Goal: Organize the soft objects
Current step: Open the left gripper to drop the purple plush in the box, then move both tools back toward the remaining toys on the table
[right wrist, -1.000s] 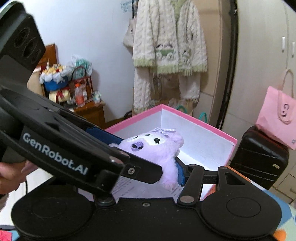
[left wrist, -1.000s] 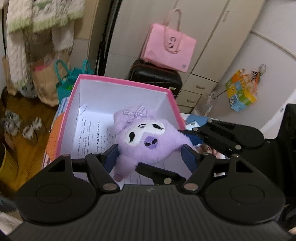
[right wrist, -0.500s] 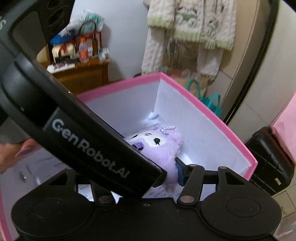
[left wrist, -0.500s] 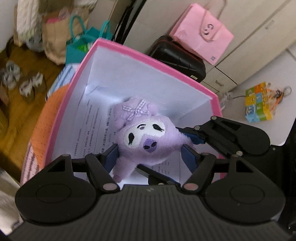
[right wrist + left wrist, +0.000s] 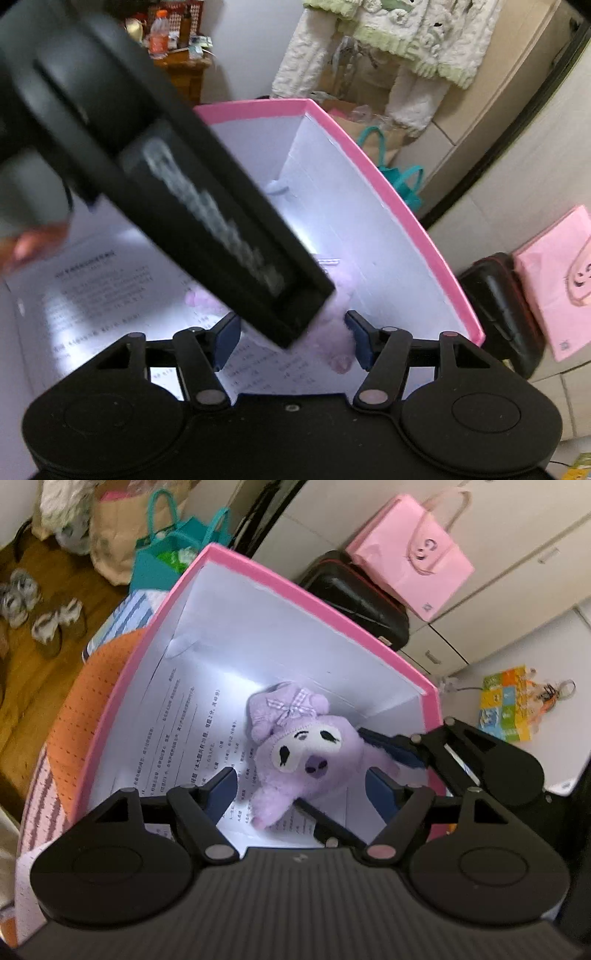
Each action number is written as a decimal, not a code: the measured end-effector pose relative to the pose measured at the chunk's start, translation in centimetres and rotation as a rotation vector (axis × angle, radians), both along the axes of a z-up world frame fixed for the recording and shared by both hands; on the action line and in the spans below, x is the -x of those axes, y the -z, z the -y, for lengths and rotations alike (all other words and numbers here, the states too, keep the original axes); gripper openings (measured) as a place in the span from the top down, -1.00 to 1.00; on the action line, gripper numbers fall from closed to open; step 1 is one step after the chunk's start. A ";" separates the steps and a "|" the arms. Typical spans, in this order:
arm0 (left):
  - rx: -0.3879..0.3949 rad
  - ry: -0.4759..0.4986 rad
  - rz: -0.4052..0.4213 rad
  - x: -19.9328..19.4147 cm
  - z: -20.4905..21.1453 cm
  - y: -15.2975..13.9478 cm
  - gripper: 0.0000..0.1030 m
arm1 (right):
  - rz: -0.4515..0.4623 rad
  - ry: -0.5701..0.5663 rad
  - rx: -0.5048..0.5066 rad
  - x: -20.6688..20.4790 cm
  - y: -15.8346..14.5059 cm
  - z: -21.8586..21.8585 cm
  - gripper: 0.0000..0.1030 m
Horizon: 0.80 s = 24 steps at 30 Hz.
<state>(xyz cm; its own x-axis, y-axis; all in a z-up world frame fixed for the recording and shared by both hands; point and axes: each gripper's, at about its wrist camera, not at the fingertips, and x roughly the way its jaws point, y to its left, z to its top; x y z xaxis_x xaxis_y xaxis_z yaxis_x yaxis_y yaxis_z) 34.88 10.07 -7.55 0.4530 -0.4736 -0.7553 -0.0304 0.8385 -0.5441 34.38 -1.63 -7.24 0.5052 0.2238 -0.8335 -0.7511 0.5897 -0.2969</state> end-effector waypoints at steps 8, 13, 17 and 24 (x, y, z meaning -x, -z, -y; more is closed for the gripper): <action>-0.075 0.058 0.100 3.6 -0.1 -2.7 -0.47 | 0.103 0.015 0.003 3.2 -1.3 0.9 -0.35; -0.189 0.092 0.215 7.0 -0.1 -5.5 -0.47 | 0.078 0.024 -0.119 5.8 -3.6 3.0 -0.35; -0.277 0.139 0.290 10.0 0.4 -7.8 -0.47 | 0.079 0.033 -0.167 8.5 -5.1 4.2 -0.36; -0.332 0.217 0.376 15.1 1.1 -11.0 -0.50 | 0.089 0.069 -0.204 11.7 -7.2 5.0 -0.36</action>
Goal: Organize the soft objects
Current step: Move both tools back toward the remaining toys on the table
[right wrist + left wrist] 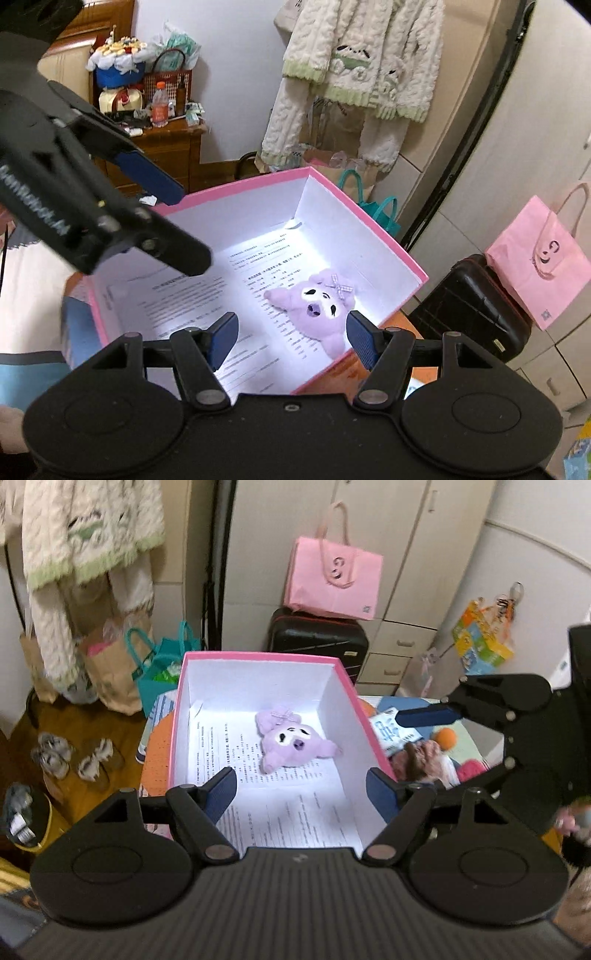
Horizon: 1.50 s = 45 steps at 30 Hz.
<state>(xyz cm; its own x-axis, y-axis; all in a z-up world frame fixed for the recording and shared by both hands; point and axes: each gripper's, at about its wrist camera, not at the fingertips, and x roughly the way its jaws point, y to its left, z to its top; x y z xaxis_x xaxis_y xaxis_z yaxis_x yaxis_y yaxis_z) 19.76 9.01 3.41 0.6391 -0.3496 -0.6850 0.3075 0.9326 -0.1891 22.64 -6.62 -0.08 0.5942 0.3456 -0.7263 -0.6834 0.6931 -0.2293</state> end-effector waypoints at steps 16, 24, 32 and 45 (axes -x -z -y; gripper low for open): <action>-0.067 0.115 0.095 9.5 1.5 -4.2 -0.59 | -0.032 0.054 -0.113 7.5 -4.4 4.0 -0.36; -0.121 0.211 0.072 12.7 4.5 -3.5 -0.60 | -0.051 0.120 -0.152 11.1 -4.9 7.8 -0.36; -0.147 0.336 0.069 15.2 9.2 -2.6 -0.60 | -0.018 0.219 -0.148 14.8 -3.9 12.7 -0.36; -0.141 0.479 0.063 14.6 17.3 0.8 -0.60 | 0.007 0.335 -0.166 18.2 0.7 19.9 -0.36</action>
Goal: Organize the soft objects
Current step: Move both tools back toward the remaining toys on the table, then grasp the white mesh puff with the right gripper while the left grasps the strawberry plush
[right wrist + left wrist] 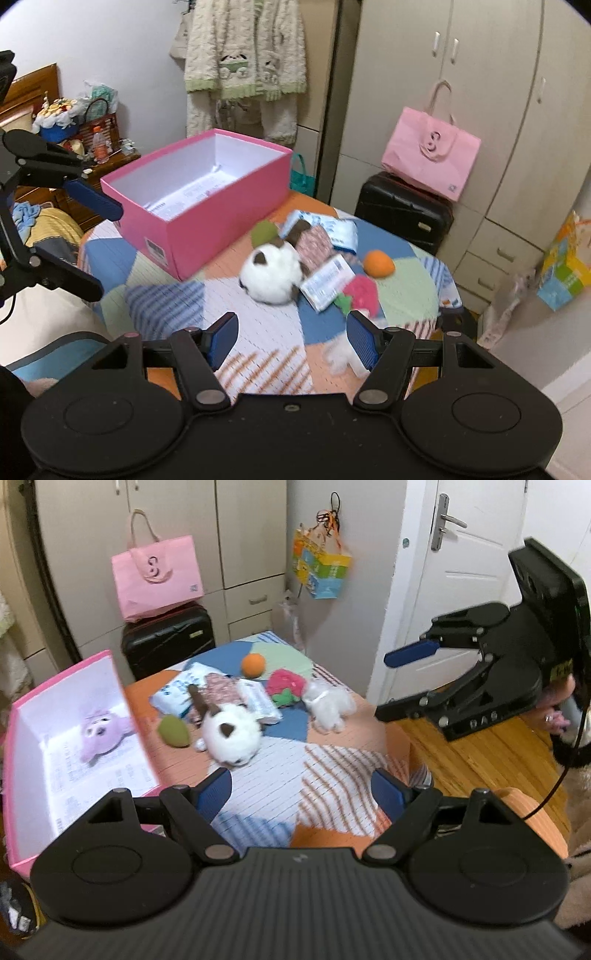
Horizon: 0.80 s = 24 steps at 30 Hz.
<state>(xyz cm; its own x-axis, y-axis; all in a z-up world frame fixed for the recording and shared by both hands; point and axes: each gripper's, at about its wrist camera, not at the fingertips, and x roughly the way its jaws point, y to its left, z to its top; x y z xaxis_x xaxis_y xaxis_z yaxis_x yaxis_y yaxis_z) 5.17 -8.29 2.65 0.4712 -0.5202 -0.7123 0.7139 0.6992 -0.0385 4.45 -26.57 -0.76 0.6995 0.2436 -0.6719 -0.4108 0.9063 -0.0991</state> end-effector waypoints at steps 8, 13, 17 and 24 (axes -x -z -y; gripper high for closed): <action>0.045 -0.016 -0.003 -3.7 3.6 3.4 -0.60 | 0.067 0.048 -0.057 -0.7 5.2 3.4 -0.37; 0.083 -0.051 0.005 -6.9 5.8 5.3 -0.58 | 0.079 0.078 -0.054 -3.0 8.9 4.3 -0.37; 0.099 -0.071 0.018 -9.4 7.8 6.6 -0.56 | 0.136 0.108 0.010 -4.5 11.3 3.9 -0.38; 0.158 -0.102 -0.016 -13.6 11.1 8.5 -0.52 | 0.215 0.072 0.009 -6.2 13.1 4.2 -0.59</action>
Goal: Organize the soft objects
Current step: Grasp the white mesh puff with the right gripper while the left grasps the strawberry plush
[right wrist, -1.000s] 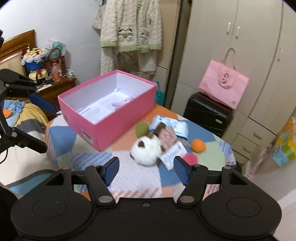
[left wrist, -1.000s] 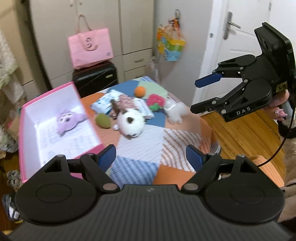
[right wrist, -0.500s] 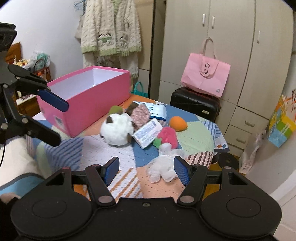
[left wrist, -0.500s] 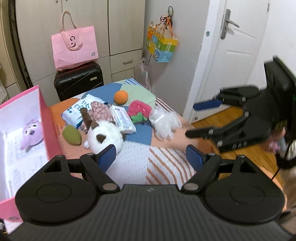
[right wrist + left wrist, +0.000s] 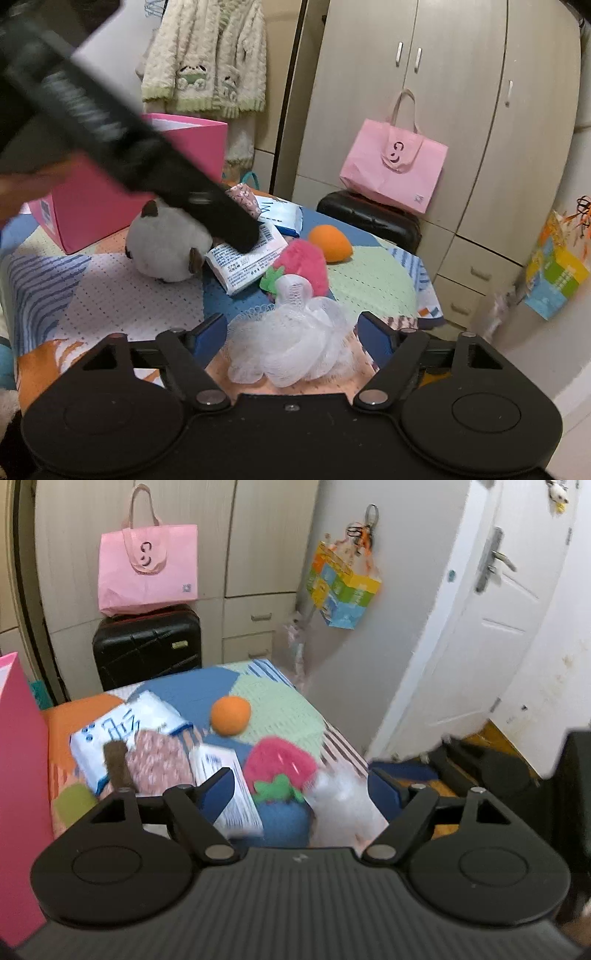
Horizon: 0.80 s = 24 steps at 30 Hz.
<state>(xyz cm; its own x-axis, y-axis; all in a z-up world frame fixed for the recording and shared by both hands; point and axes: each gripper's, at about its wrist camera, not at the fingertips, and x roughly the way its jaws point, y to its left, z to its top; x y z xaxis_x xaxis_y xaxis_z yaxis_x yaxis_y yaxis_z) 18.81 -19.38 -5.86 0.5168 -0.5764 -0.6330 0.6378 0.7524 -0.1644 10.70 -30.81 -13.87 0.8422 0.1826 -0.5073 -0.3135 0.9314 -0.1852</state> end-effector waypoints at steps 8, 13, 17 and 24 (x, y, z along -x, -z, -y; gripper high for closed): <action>-0.025 -0.002 0.010 -2.5 3.0 2.0 -0.34 | -0.039 -0.020 -0.053 -2.1 1.5 0.9 -0.65; -0.060 0.009 0.021 -3.1 4.3 2.8 -0.31 | -0.061 -0.006 -0.082 -2.6 2.3 1.8 -0.65; -0.091 0.013 0.027 -3.7 5.3 3.5 -0.31 | -0.072 -0.002 -0.142 -2.8 2.9 2.6 -0.63; -0.125 0.011 -0.026 -4.8 6.4 4.6 -0.31 | -0.042 -0.020 -0.158 -2.5 3.4 2.9 -0.51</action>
<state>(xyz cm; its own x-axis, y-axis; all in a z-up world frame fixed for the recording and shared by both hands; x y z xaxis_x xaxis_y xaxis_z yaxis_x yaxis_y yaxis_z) 23.59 -25.82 -10.46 0.4934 -0.4975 -0.7135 0.6427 0.7612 -0.0864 13.19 -33.71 -17.30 0.8163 0.2796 -0.5055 -0.3369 0.9413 -0.0234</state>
